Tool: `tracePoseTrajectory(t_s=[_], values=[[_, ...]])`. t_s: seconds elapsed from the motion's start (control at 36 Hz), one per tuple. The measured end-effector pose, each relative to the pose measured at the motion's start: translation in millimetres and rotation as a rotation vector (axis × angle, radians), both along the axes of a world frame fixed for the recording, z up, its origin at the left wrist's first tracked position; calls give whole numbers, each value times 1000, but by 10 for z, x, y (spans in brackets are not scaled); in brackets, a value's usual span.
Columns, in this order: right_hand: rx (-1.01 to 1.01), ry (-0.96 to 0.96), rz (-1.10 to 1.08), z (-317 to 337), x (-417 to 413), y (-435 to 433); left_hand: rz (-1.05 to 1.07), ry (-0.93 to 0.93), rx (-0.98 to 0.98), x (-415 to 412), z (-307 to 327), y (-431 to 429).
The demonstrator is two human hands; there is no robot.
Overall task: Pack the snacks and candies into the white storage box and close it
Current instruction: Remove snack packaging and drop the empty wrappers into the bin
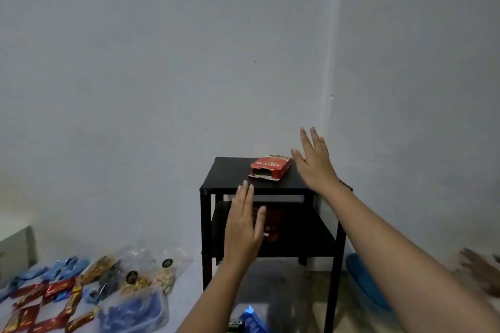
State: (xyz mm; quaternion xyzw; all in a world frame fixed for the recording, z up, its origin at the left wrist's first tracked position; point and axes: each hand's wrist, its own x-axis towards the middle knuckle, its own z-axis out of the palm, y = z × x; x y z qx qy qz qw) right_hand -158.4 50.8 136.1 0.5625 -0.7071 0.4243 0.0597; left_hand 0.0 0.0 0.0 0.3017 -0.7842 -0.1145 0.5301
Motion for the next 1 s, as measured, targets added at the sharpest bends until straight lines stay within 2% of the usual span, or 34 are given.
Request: tracePoseTrajectory(t_s=[0.11,0.33,0.47,0.53,0.72,0.83,0.92,1.0], values=[[117,-34,30,-219,-3,-182,0,-69,172,-24,-421,-34],[231,113,101,-433,-77,-646,24,-205,371,-170,-705,-305],[313,162,126,-434,-166,-825,78,-544,405,-219,-802,-522],[279,149,139,-419,-168,-802,91,-616,382,-203,-849,-522],[200,134,167,-406,-137,-494,154,-661,224,-74,-981,-273],[156,136,155,-422,-127,-343,185,-633,19,51,-999,-187],[149,155,144,-439,-91,-268,87,-677,34,123,-968,-185],[148,186,118,-445,-55,-224,40,-637,-55,161,-918,-225]])
